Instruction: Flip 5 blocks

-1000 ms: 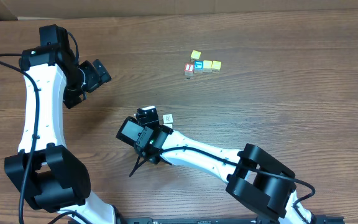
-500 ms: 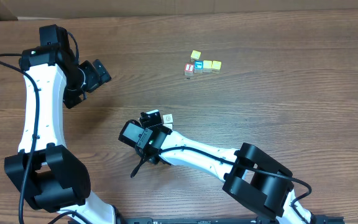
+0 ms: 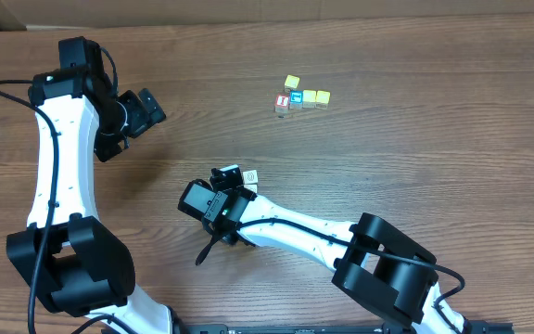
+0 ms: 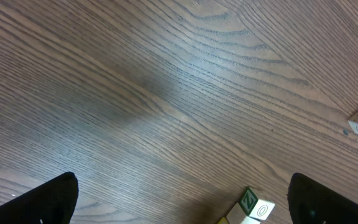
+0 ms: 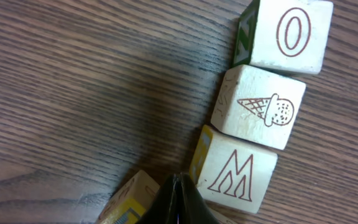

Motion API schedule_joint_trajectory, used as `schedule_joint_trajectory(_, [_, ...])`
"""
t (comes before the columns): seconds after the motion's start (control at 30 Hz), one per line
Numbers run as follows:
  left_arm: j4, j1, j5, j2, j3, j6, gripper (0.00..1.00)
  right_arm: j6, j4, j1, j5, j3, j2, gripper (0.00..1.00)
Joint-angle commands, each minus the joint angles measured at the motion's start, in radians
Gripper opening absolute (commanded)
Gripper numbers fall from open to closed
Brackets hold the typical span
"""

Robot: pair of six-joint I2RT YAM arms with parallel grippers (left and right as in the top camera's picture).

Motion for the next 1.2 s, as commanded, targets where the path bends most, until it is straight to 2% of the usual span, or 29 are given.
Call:
schedule_joint_trajectory(0.0, [-0.002, -0.010, 0.001, 0.009, 0.002, 0.008, 1.00, -0.031, -0.013, -0.008, 0.001, 0.036, -0.003, 0.04])
schedule_joint_trajectory(0.33, [-0.002, -0.010, 0.001, 0.009, 0.002, 0.008, 1.00, -0.068, -0.168, -0.011, -0.034, 0.246, -0.054, 0.08])
schedule_joint_trajectory(0.4, [-0.002, -0.010, 0.001, 0.009, 0.002, 0.008, 1.00, -0.097, -0.192, -0.019, -0.110, 0.281, -0.054, 0.14])
schedule_joint_trajectory(0.47, [-0.002, -0.010, 0.001, 0.009, 0.002, 0.008, 1.00, -0.165, -0.193, -0.027, -0.220, 0.286, -0.054, 0.31])
schedule_joint_trajectory(0.53, [-0.002, -0.010, 0.001, 0.009, 0.002, 0.008, 1.00, -0.189, -0.222, -0.031, -0.264, 0.282, -0.052, 0.34])
schedule_joint_trajectory(0.57, [-0.003, -0.010, 0.001, 0.009, 0.002, 0.008, 1.00, -0.180, -0.243, -0.033, -0.262, 0.280, -0.052, 0.25])
schedule_joint_trajectory(0.6, [-0.002, -0.010, 0.001, 0.009, 0.002, 0.008, 1.00, -0.155, -0.270, -0.035, -0.253, 0.280, -0.052, 0.12])
schedule_joint_trajectory(0.63, [-0.002, -0.010, 0.001, 0.009, 0.002, 0.008, 1.00, -0.113, -0.298, -0.041, -0.240, 0.280, -0.052, 0.05])
schedule_joint_trajectory(0.8, [-0.002, -0.010, 0.001, 0.009, 0.002, 0.008, 1.00, 0.058, -0.433, -0.118, -0.230, 0.275, -0.052, 0.04])
schedule_joint_trajectory(0.9, [-0.003, -0.010, 0.001, 0.009, 0.002, 0.008, 1.00, 0.053, -0.465, -0.167, -0.269, 0.246, -0.052, 0.04])
schedule_joint_trajectory(1.17, [-0.002, -0.010, 0.001, 0.009, 0.002, 0.008, 1.00, 0.039, -0.312, -0.183, -0.294, 0.039, -0.052, 0.04])
